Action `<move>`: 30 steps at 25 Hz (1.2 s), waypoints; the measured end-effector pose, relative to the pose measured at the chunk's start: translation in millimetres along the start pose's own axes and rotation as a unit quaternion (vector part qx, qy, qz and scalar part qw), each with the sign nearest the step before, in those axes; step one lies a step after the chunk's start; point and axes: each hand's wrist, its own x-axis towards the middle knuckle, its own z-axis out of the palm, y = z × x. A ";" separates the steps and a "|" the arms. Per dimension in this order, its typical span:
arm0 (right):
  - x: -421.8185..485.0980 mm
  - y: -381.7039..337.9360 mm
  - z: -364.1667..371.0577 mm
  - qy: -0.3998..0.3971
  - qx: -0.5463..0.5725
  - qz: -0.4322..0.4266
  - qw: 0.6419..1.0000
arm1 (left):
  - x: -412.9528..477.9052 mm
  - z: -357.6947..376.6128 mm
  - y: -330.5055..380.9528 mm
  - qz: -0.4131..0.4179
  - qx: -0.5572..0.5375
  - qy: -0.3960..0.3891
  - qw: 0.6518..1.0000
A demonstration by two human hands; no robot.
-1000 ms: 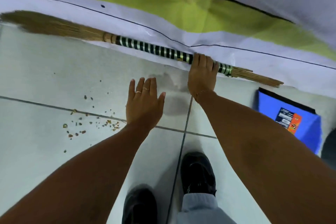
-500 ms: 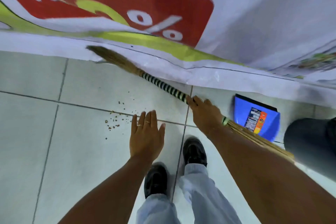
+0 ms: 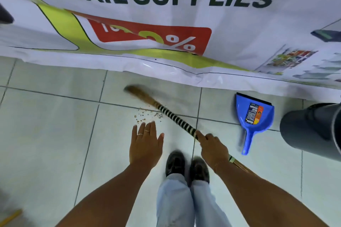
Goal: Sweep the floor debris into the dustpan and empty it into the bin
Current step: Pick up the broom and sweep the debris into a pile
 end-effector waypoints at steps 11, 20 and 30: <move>-59.6 -8.4 39.9 -0.086 0.110 0.079 0.987 | -101.8 27.1 46.4 0.010 -0.087 0.010 0.996; -124.1 -25.2 93.5 0.005 0.166 0.046 0.985 | -162.4 60.0 3.6 -0.028 -0.077 0.016 0.996; -147.3 -59.6 130.2 -0.084 0.137 0.155 0.975 | -171.6 57.2 -34.3 -0.042 -0.087 0.018 0.995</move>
